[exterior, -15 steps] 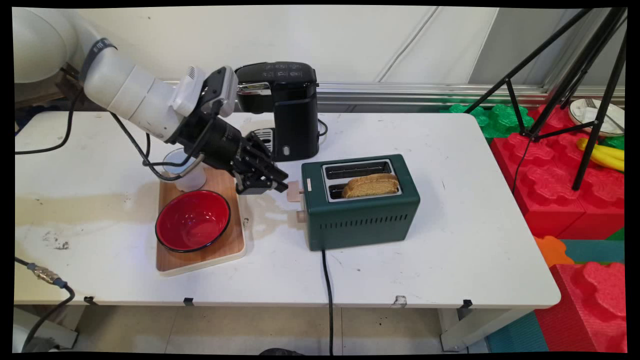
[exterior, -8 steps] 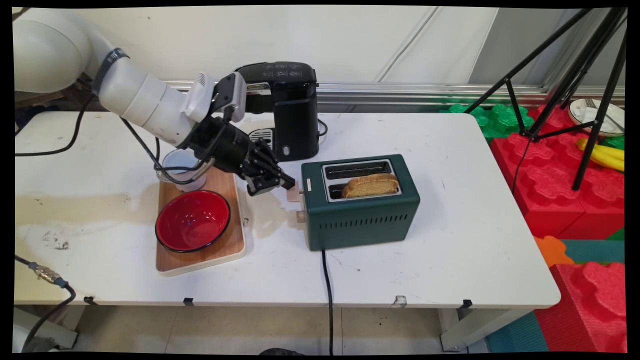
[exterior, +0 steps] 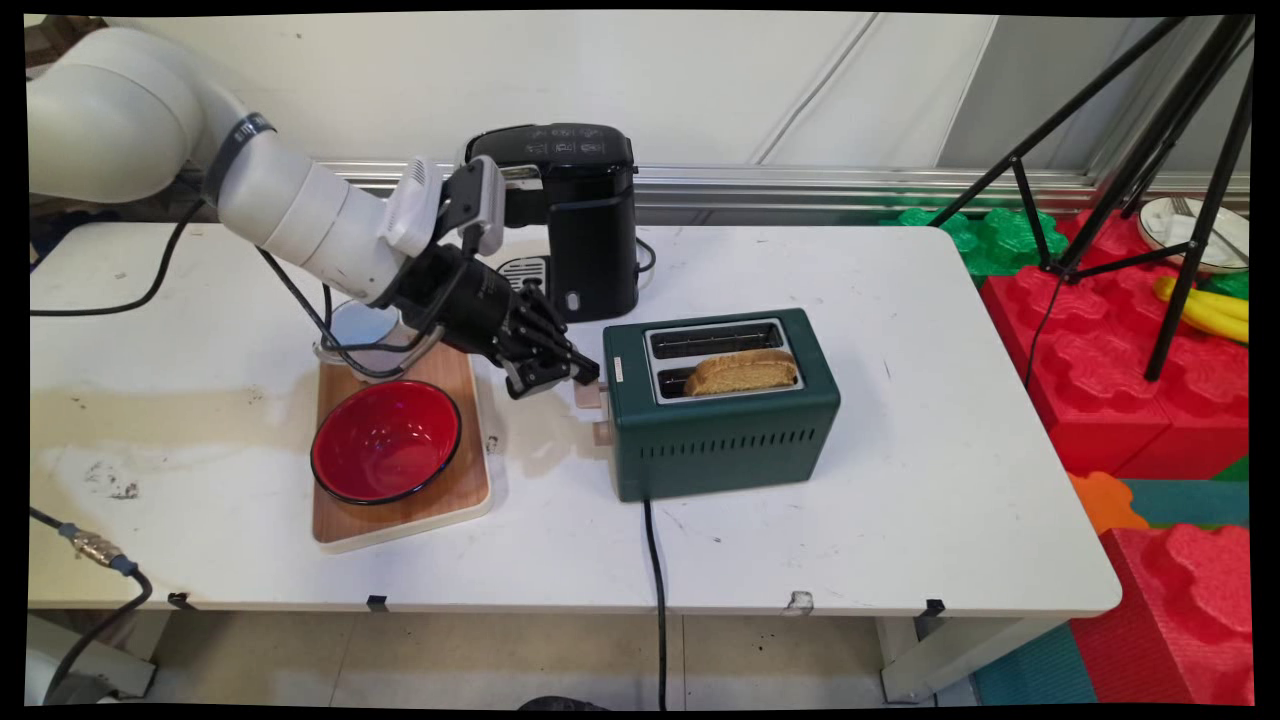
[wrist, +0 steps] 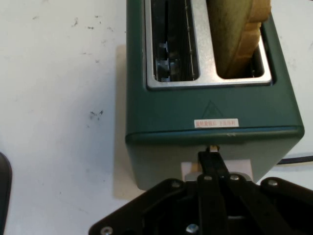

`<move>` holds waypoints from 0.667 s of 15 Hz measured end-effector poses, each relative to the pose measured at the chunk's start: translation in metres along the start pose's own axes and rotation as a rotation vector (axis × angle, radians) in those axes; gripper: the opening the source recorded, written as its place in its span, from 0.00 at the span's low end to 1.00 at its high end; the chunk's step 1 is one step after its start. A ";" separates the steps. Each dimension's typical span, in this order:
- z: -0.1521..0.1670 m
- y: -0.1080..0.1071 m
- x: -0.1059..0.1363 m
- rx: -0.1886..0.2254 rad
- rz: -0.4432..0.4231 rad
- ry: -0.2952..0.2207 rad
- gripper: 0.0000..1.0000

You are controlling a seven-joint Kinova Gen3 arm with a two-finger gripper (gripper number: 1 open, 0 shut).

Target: Press the toaster switch

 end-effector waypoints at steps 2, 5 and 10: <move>0.003 0.001 -0.001 0.000 -0.001 -0.003 0.00; 0.010 0.002 -0.004 0.000 -0.005 -0.009 0.00; 0.022 0.003 -0.007 -0.004 -0.009 -0.017 0.00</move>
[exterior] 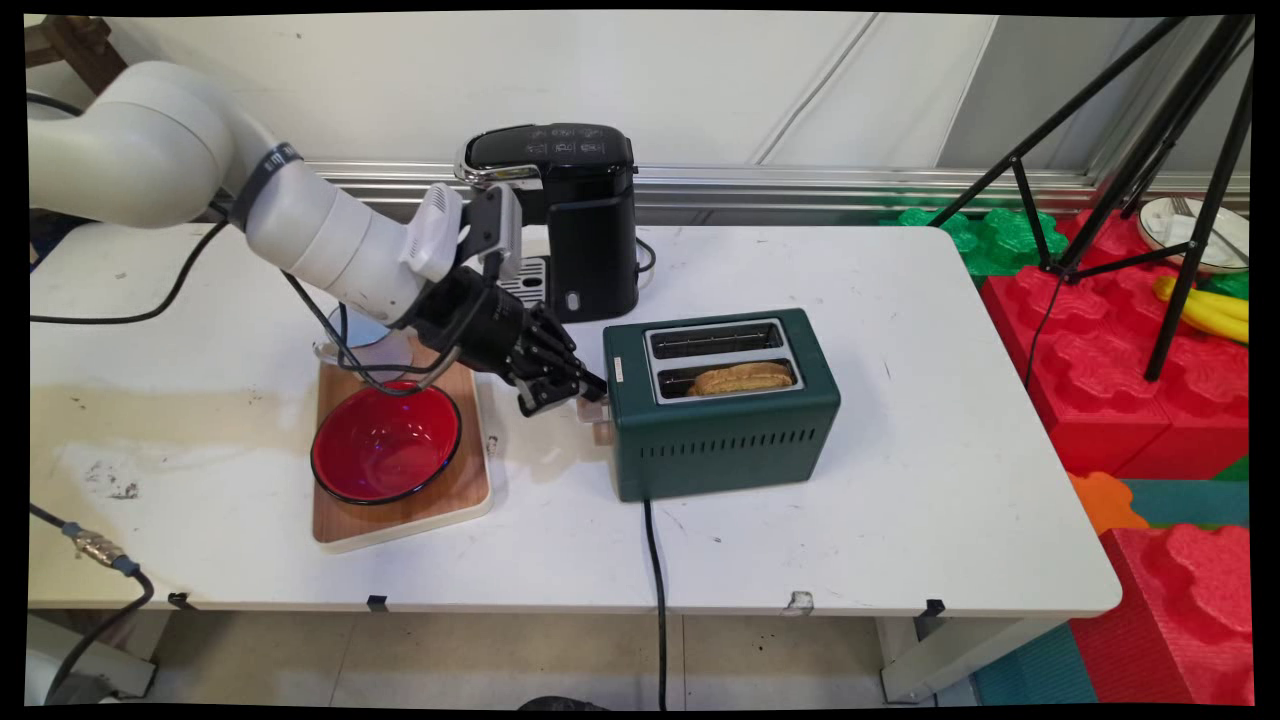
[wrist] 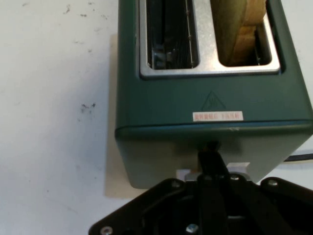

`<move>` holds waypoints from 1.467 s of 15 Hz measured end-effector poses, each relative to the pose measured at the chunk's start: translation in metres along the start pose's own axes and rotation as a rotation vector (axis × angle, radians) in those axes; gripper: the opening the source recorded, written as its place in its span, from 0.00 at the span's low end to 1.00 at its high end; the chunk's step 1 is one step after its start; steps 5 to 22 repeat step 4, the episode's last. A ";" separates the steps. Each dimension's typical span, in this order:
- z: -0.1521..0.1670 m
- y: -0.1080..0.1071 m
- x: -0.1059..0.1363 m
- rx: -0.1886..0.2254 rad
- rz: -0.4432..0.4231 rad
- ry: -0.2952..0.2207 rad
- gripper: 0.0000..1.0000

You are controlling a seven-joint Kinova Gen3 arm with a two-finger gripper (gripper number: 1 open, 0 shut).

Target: Press the toaster switch

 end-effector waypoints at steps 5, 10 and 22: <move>0.007 0.002 -0.003 -0.006 -0.001 -0.003 0.00; 0.007 0.002 -0.003 -0.006 -0.001 -0.003 0.00; 0.007 0.002 -0.003 -0.006 -0.001 -0.003 0.00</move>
